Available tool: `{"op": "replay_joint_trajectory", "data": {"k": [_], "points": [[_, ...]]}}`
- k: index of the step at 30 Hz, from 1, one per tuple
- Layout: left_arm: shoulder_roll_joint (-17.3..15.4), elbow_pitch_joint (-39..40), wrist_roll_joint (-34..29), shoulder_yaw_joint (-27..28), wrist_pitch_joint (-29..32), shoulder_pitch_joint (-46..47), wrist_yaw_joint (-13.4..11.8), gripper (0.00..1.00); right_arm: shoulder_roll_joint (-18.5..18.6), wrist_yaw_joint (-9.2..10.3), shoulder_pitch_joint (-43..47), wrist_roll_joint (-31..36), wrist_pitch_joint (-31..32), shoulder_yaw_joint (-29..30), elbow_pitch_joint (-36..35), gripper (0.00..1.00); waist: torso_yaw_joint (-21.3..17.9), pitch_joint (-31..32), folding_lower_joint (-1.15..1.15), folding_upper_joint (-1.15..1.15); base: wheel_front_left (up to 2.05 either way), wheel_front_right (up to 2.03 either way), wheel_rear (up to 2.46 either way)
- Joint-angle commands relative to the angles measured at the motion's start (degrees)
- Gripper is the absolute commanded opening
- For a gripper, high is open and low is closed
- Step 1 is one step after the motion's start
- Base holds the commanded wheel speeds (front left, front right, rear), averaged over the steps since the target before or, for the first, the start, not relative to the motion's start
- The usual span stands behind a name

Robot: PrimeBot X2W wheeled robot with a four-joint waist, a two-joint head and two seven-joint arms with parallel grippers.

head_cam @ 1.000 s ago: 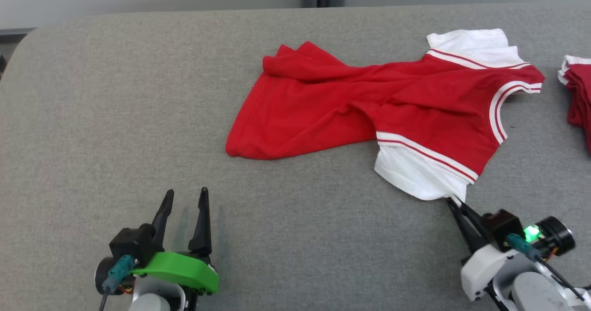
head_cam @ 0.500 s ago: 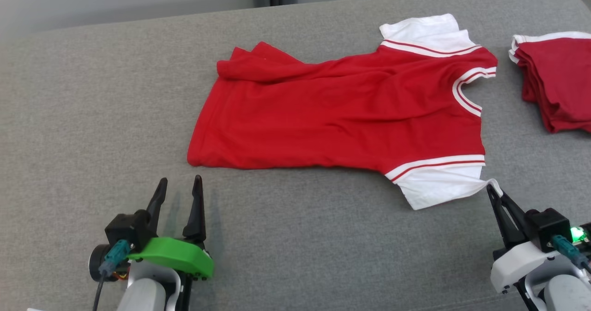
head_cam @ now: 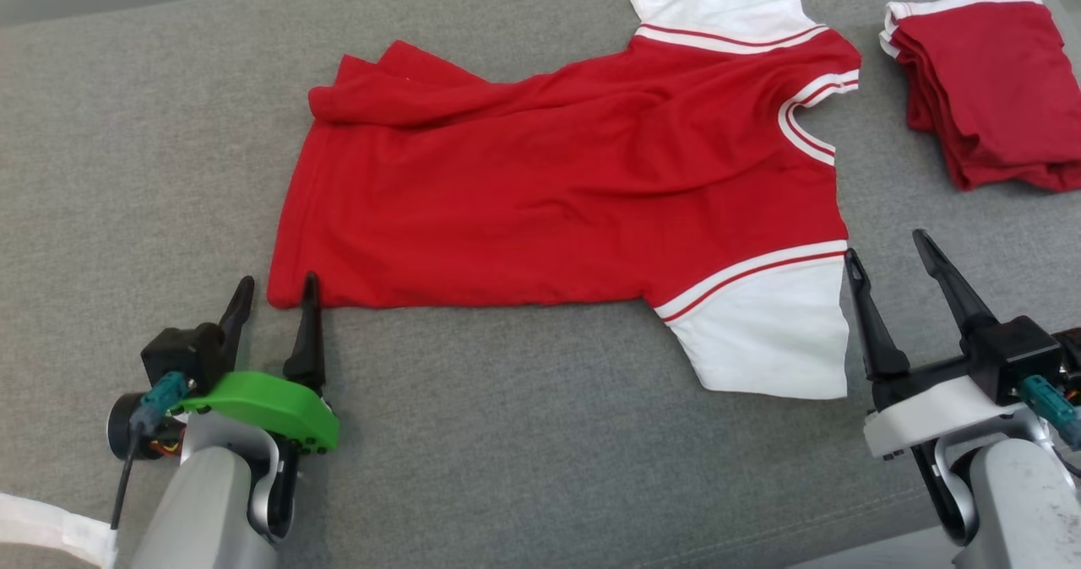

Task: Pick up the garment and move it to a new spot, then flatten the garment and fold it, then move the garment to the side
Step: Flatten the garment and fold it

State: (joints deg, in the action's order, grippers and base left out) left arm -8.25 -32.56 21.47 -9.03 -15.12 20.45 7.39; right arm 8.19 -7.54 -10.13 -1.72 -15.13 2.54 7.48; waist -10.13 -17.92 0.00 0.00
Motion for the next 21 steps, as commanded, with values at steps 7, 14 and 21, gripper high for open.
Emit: {"op": "replay_joint_trajectory", "data": {"k": [7, 14, 21], "points": [[-1.9, -1.2, 3.2, -3.7, 0.0, 3.2, 0.2, 0.00, -1.3, 0.11, -2.0, 1.2, 0.0, -1.0, 0.4, 1.00, 0.1, -1.3, 0.00, 0.00, 0.00, 0.00, 0.00], [-0.4, 7.2, 2.7, -4.2, 0.0, -0.4, 0.2, 0.00, -1.2, 0.11, -1.9, 0.7, 0.0, -0.7, 2.1, 1.00, 6.0, 1.7, 0.00, 0.00, 0.00, 0.00, 0.00], [0.6, 9.7, 1.9, -2.6, 0.0, -5.1, 0.2, 0.00, -1.7, 0.11, -1.9, 0.3, 0.0, -1.2, 4.6, 1.00, 11.4, 4.3, 0.00, 0.00, 0.00, 0.00, 0.00]]}}
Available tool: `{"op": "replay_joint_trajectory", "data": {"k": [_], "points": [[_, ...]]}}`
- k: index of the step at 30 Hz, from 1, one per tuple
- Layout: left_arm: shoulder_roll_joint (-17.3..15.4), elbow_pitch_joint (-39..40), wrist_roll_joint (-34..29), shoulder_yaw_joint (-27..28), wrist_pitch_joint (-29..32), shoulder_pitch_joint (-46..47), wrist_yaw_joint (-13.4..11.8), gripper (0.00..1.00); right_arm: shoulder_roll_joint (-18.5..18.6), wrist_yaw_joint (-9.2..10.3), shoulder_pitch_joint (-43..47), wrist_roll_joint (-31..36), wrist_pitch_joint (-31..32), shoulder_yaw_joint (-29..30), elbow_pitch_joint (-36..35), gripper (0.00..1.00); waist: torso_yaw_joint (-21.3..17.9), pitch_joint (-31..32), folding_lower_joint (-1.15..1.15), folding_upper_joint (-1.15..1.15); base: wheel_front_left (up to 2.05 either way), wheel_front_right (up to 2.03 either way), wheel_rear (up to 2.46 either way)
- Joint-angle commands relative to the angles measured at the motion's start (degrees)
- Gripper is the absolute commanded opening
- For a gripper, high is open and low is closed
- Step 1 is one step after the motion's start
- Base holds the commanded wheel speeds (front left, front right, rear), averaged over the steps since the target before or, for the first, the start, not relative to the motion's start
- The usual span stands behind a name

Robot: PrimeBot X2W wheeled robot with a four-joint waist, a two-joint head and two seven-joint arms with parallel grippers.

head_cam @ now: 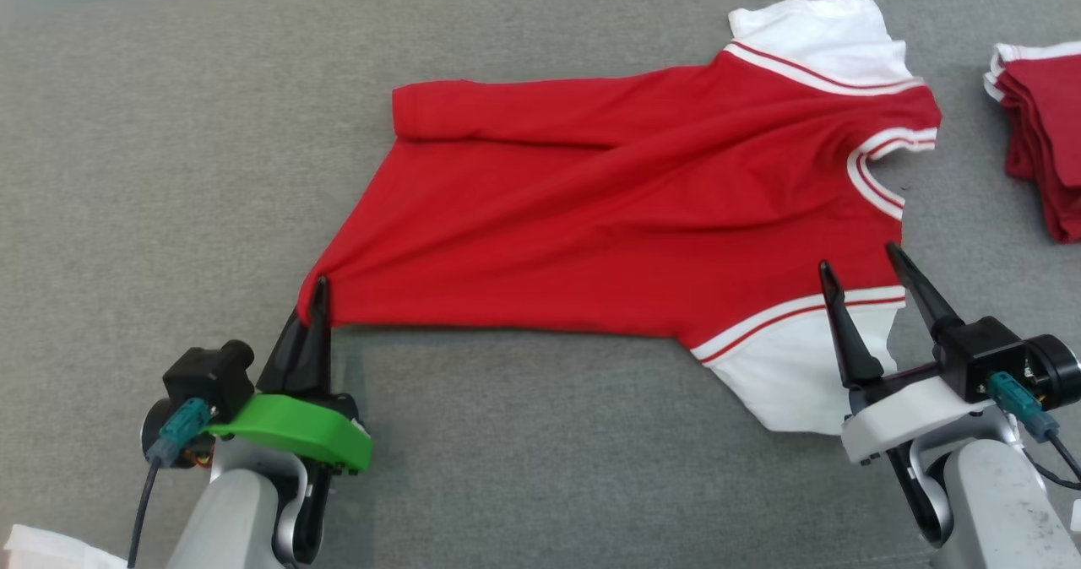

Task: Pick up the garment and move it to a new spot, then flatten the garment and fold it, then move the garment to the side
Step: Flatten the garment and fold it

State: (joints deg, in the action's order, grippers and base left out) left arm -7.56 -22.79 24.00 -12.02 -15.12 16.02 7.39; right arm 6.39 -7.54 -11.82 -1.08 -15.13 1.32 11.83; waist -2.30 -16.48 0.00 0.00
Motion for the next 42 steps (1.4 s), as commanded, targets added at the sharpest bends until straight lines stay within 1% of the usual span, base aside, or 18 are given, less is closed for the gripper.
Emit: {"op": "replay_joint_trajectory", "data": {"k": [1, 5, 8, 14, 17, 23, 24, 25, 26, 27, 29, 31, 34, 37, 42], "points": [[0.0, -0.1, -0.8, 0.8, 0.0, -1.3, 0.2, 0.00, -0.1, 0.11, -0.2, -0.4, 0.0, -0.2, 0.6, 1.00, 4.1, 3.2, 0.00, 0.00, 0.00, 0.00, 0.00], [0.2, 0.6, -1.5, 1.9, 0.0, -3.7, 0.2, 0.00, -0.8, 0.11, -0.1, -0.4, 0.0, -0.7, 1.4, 1.00, 5.0, 3.9, 0.00, 0.00, 0.00, 0.00, 0.00], [-0.2, 0.3, -2.0, 1.2, 0.0, -4.8, 0.2, 0.00, -1.1, 0.11, 0.2, -0.3, 0.0, -1.0, 1.7, 1.00, 4.9, 3.9, 0.00, 0.00, 0.00, 0.00, 0.00], [-0.9, -1.6, -2.3, 0.2, 0.0, -2.0, 0.2, 0.00, -1.3, 0.11, -0.9, -0.3, 0.0, -1.7, 2.0, 1.00, 2.8, 2.2, 0.00, 0.00, 0.00, 0.00, 0.00], [-1.6, -4.8, -2.5, 0.2, 0.0, 0.4, 0.2, 0.00, -1.5, 0.11, -1.5, -0.1, 0.0, -2.0, 2.1, 1.00, 1.3, 1.1, 0.00, 0.00, 0.00, 0.00, 0.00], [-2.3, -11.8, -3.6, 1.9, 0.0, 6.2, 0.2, 0.00, -1.8, 0.11, -2.8, 0.2, 0.0, -2.4, 1.8, 1.00, -1.4, -0.9, 0.00, 0.00, 0.00, 0.00, 0.00], [-2.4, -13.2, -3.9, 2.2, 0.0, 7.0, 0.2, 0.02, -2.0, 0.11, -3.0, 0.3, 0.0, -2.3, 1.8, 1.00, -1.7, -1.1, 0.00, 0.00, 0.00, 0.00, 0.00], [-2.4, -14.0, -4.1, 2.5, 0.0, 7.8, 0.2, 0.18, -2.1, 0.11, -3.2, 0.3, 0.0, -2.4, 1.8, 1.00, -2.0, -1.3, 0.00, 0.00, 0.00, 0.00, 0.00], [-2.4, -14.9, -4.7, 3.2, 0.0, 8.7, 0.1, 0.51, -2.2, 0.11, -3.2, 0.3, 0.0, -2.4, 1.7, 1.00, -2.3, -1.6, 0.00, 0.00, 0.00, 0.00, 0.00], [-2.3, -15.8, -5.1, 3.7, 0.0, 9.2, 0.1, 0.71, -2.3, 0.11, -3.3, 0.3, 0.0, -2.4, 1.7, 1.00, -2.4, -1.7, 0.00, 0.00, 0.00, 0.00, 0.00], [-1.8, -17.3, -5.7, 4.6, 0.0, 10.1, 0.0, 1.00, -2.5, 0.11, -3.2, 0.6, 0.0, -2.4, 1.5, 1.00, -2.6, -1.8, 0.00, 0.00, 0.00, 0.00, 0.00], [-1.6, -17.7, -6.3, 6.0, 0.0, 11.0, -0.5, 1.00, -2.8, 0.11, -3.4, 0.7, 0.0, -2.2, 1.5, 1.00, -2.7, -1.9, 0.00, 0.00, 0.00, 0.00, 0.00], [-1.1, -15.9, -7.7, 8.5, 0.0, 10.5, -0.9, 1.00, -3.0, 0.11, -3.6, 0.4, 0.0, -1.5, 1.3, 1.00, -2.5, -1.4, 0.00, 0.00, 0.00, 0.00, 0.00], [-0.3, -13.0, -9.3, 11.0, 0.0, 7.9, -1.4, 1.00, -3.3, 0.11, -2.8, 0.5, 0.0, -0.9, 0.7, 1.00, -2.1, -0.5, 0.00, 0.00, 0.00, 0.00, 0.00], [0.8, -7.2, -12.8, 13.6, 0.0, 2.6, -0.8, 1.00, -3.4, 0.11, -0.7, -0.8, 0.0, -0.1, 0.6, 1.00, -1.3, 2.1, 0.00, 0.00, 0.00, 0.00, 0.00]]}}
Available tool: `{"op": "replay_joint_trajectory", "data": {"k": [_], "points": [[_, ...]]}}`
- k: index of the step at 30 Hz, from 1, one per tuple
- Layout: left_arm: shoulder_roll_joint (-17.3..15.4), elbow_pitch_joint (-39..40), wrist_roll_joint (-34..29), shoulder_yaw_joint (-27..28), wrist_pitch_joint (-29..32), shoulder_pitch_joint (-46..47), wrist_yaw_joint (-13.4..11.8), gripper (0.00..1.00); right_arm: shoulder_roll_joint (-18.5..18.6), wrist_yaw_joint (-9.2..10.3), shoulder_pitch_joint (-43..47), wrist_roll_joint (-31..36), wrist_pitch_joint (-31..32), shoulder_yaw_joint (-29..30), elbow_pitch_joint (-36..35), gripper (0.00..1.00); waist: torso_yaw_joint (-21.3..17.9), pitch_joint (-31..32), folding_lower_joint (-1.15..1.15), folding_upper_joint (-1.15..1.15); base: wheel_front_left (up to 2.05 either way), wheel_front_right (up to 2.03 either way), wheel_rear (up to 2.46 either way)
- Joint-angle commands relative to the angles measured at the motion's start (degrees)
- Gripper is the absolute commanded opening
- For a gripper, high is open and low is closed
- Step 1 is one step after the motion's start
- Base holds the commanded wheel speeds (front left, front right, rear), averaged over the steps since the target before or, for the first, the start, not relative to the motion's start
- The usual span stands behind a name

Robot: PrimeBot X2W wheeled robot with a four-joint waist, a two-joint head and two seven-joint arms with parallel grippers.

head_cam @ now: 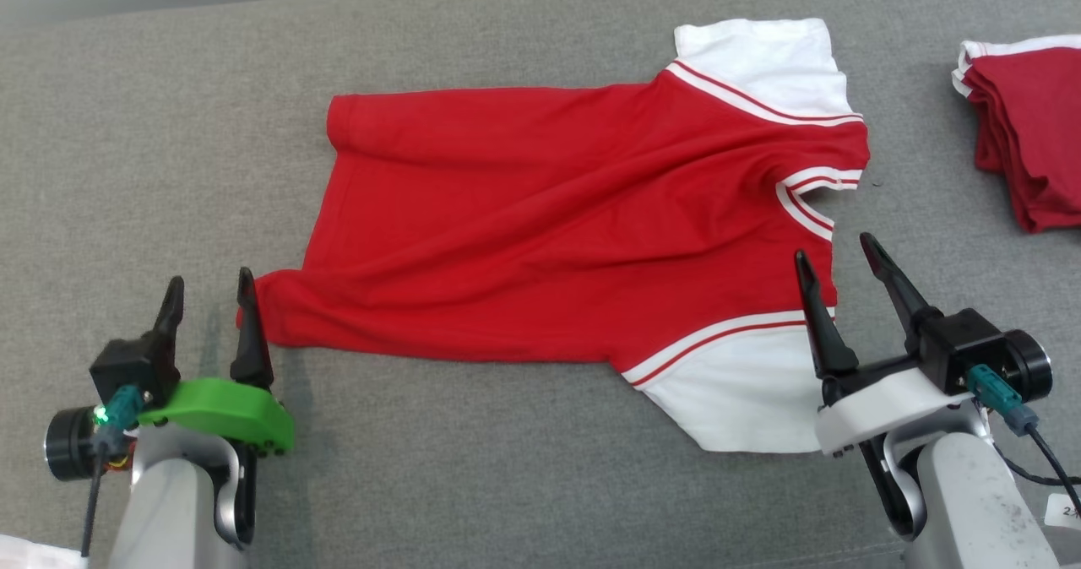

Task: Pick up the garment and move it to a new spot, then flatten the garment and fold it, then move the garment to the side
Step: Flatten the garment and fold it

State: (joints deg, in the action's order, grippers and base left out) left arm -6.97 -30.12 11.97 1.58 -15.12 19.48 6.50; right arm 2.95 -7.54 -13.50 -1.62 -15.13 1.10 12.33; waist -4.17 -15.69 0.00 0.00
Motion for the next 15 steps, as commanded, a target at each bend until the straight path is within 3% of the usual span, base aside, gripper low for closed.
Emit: {"op": "replay_joint_trajectory", "data": {"k": [1, 15], "points": [[0.4, 1.1, -1.2, 0.1, 0.0, -1.9, 0.2, 1.00, 0.1, 0.11, 1.3, -0.6, 0.0, 0.0, 0.1, 1.00, 0.7, 1.8, 0.00, 0.00, 0.00, 0.00, 0.00], [3.8, 11.5, -4.1, 0.5, 0.0, -18.2, 1.0, 1.00, 0.1, 0.11, 11.0, -4.6, 0.0, -0.1, 2.1, 1.00, 0.7, 9.7, 0.00, 0.00, 0.00, 0.00, 0.00]]}}
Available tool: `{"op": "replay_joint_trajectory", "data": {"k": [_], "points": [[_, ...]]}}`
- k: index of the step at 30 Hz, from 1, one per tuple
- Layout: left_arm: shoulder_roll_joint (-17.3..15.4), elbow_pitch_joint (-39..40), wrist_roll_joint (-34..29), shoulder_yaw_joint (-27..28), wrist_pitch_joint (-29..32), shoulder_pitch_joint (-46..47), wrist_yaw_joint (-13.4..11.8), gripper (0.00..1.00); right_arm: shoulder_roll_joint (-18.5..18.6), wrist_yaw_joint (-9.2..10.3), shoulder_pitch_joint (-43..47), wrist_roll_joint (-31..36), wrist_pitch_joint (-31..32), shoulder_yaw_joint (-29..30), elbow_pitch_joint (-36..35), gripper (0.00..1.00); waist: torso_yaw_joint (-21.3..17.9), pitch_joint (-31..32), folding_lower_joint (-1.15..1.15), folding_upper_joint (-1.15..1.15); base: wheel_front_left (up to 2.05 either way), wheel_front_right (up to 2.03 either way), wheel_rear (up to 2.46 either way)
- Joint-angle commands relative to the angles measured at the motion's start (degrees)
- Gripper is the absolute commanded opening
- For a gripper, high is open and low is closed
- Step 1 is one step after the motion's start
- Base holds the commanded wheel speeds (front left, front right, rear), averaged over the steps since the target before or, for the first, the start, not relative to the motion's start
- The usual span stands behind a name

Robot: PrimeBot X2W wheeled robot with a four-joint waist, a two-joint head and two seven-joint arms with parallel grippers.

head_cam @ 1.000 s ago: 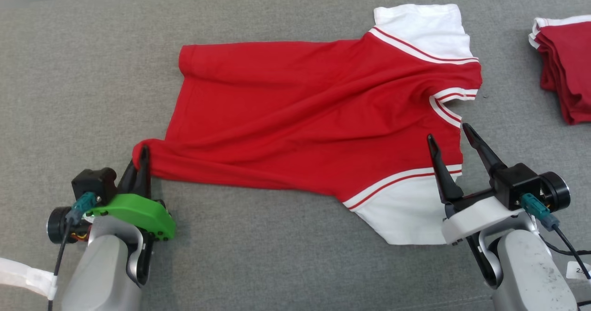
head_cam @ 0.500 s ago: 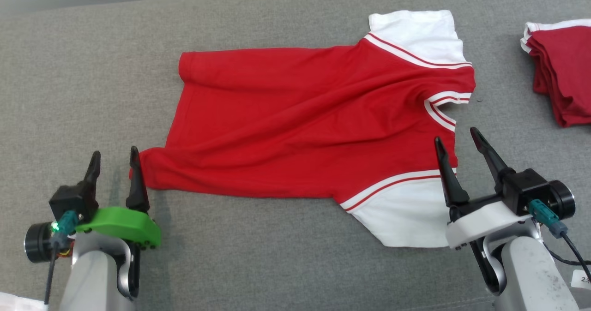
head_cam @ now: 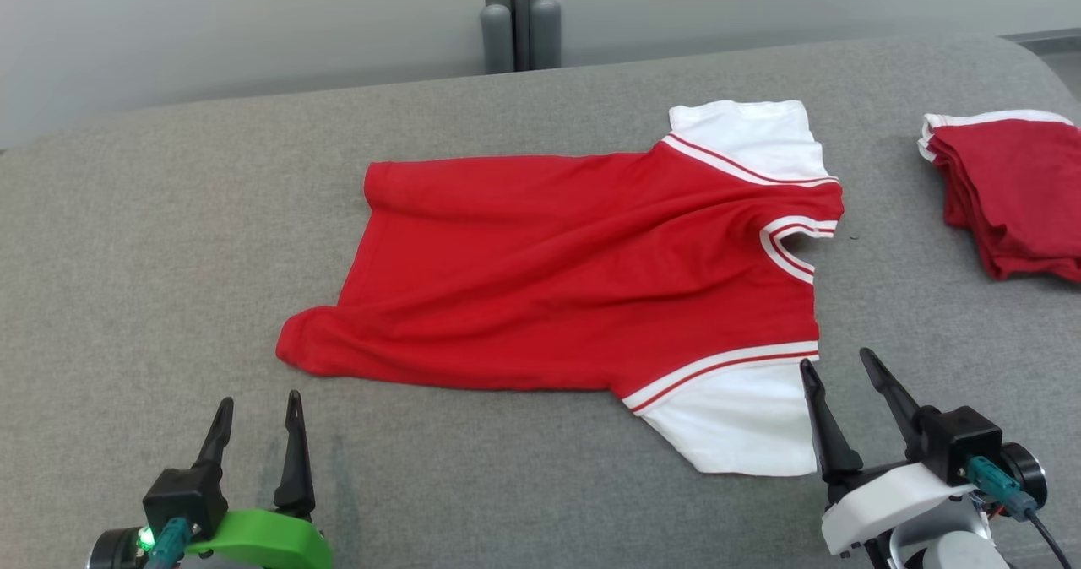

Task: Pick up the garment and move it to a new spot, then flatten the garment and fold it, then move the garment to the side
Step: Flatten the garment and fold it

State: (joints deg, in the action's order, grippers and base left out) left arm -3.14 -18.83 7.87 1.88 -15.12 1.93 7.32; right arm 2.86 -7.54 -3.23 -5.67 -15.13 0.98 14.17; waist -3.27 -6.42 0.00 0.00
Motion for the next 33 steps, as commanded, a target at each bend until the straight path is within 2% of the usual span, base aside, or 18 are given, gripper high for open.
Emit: {"op": "replay_joint_trajectory", "data": {"k": [1, 16, 17, 19, 20, 25, 33], "points": [[0.0, 0.3, -0.1, 0.2, 0.0, -0.7, 0.2, 1.00, 0.1, 0.11, 0.8, -0.5, 0.0, -0.2, 0.4, 1.00, -0.3, 0.5, 0.00, 0.00, 0.00, 0.00, 0.00], [0.1, -1.2, 1.2, -1.5, 0.0, 1.4, 0.2, 1.00, 0.1, 0.11, 0.0, 0.9, 0.0, -2.6, 15.5, 1.00, 0.3, -1.8, 0.00, 0.00, 0.00, 0.00, 0.00], [0.1, -1.2, 1.1, -1.6, 0.0, 1.4, 0.2, 1.00, 0.2, 0.10, -0.1, 0.9, 0.0, -3.1, 16.9, 0.85, 0.4, -1.9, 0.00, 0.00, 0.00, 0.00, 0.00], [0.1, -1.5, 1.1, -1.7, 0.0, 1.6, 0.2, 1.00, 0.1, 0.10, -0.4, 0.8, 0.3, -3.8, 19.1, 0.07, 0.6, -2.1, 0.00, 0.00, 0.00, 0.00, 0.00], [0.1, -1.6, 1.1, -1.8, 0.0, 1.7, 0.2, 1.00, 0.1, 0.10, -0.4, 0.7, 0.4, -4.2, 20.0, 0.00, 0.7, -2.2, 0.00, 0.00, 0.00, 0.00, 0.00], [0.1, -1.8, 1.4, -1.5, 0.0, 2.2, 0.2, 1.00, 0.1, 0.11, -0.9, 1.4, 0.4, -2.1, 18.7, 0.00, 0.6, -2.6, 0.00, 0.00, 0.00, 0.00, 0.00], [0.1, -3.8, 2.3, -3.4, 0.0, 2.7, 0.2, 1.00, 0.8, 0.11, -0.8, 4.2, 0.0, 7.4, 11.3, 0.00, -0.5, -3.9, 0.00, 0.00, 0.00, 0.00, 0.00]]}}
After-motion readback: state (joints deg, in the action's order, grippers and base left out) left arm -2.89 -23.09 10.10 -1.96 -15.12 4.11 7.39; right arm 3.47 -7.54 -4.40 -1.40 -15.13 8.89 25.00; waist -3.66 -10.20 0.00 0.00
